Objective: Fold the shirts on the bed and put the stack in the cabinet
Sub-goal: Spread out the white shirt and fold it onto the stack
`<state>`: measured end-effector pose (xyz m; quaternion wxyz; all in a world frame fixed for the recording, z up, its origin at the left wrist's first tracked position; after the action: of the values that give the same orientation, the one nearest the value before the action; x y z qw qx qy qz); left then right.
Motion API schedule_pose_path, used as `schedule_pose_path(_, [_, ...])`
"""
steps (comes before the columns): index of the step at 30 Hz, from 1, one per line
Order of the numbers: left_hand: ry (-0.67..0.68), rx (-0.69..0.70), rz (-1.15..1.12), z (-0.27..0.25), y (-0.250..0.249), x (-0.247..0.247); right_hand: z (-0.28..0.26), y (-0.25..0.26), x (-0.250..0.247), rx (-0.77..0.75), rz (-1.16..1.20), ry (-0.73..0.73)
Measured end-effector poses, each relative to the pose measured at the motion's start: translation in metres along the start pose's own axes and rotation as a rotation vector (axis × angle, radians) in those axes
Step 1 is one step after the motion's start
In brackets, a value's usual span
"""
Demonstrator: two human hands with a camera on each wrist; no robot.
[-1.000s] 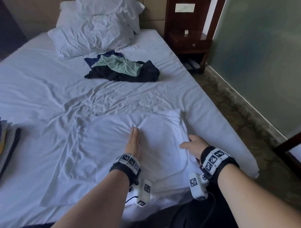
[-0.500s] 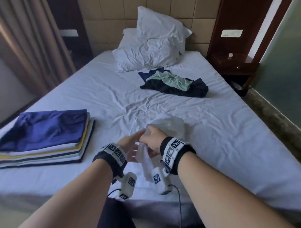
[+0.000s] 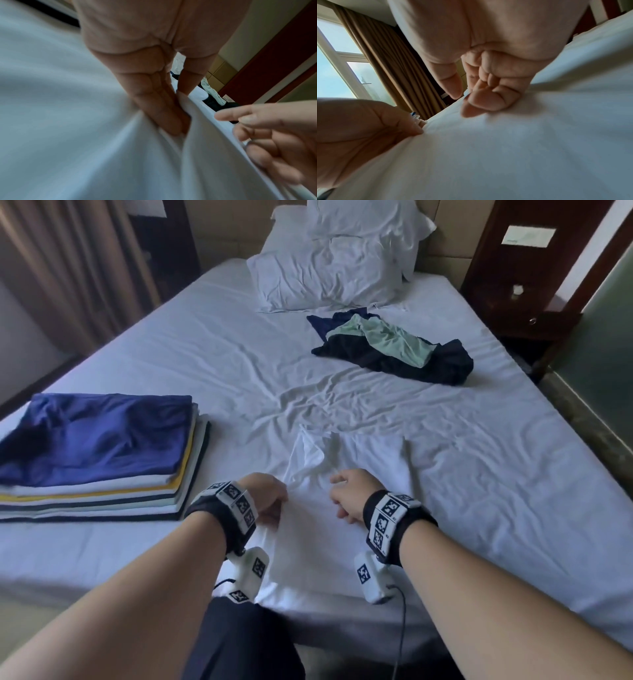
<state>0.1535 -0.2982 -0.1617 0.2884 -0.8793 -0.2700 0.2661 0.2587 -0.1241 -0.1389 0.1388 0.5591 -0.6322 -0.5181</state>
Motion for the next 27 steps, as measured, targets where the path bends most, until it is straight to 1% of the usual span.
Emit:
schedule_pose_path(3, [0.015,0.051,0.015,0.005,-0.003,-0.007,0.021,0.028,0.001,-0.127,-0.056,-0.066])
schedule_pose_path(5, [0.051,0.053,0.015,0.012,0.001,-0.005,0.033,0.044,0.005,-0.182,-0.115,-0.060])
schedule_pose_path(7, [0.070,0.035,-0.013,0.021,0.009,-0.004,0.046,0.056,0.011,-0.198,-0.201,-0.020])
schedule_pose_path(9, [0.099,0.012,-0.071,0.028,0.018,-0.002,0.057,0.065,0.018,-0.171,-0.371,0.027])
schedule_pose_path(10, [0.115,0.004,-0.093,0.030,0.021,-0.001,0.065,0.068,0.019,-0.159,-0.410,0.015])
schedule_pose_path(11, [0.130,0.001,-0.114,0.032,0.023,0.000,0.071,0.072,0.016,-0.148,-0.384,-0.011])
schedule_pose_path(14, [0.172,0.006,-0.128,0.037,0.023,0.002,0.089,0.086,0.014,-0.164,-0.178,-0.101])
schedule_pose_path(16, [0.190,0.003,-0.133,0.040,0.022,0.002,0.094,0.094,0.019,-0.179,-0.138,-0.097])
schedule_pose_path(18, [0.200,-0.005,-0.129,0.039,0.023,0.000,0.102,0.093,0.028,-0.184,-0.200,-0.044])
schedule_pose_path(19, [0.208,-0.011,-0.134,0.039,0.022,-0.001,0.106,0.092,0.027,-0.197,-0.245,-0.050])
schedule_pose_path(21, [0.216,-0.007,-0.122,0.036,0.016,-0.007,0.114,0.092,0.015,-0.236,-0.380,-0.120])
schedule_pose_path(22, [0.206,0.009,-0.078,0.037,0.011,-0.011,0.119,0.089,0.010,-0.229,-0.466,-0.149])
schedule_pose_path(24, [0.154,0.041,0.020,0.034,-0.001,-0.021,0.128,0.084,0.006,-0.175,-0.645,-0.130])
schedule_pose_path(27, [0.082,0.035,0.174,0.030,-0.007,-0.023,0.137,0.083,0.008,-0.107,-0.778,-0.103])
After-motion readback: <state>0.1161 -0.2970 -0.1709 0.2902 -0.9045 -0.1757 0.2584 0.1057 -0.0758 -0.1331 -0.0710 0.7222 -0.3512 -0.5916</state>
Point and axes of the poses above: each hand's wrist, its own z-axis towards the middle knuckle, its own x-axis out of the palm, y = z × x, the point moved 8 cm from there along z, towards the middle knuckle, and after that the axes turned 7 degrees about z, right-handed, at the moved point
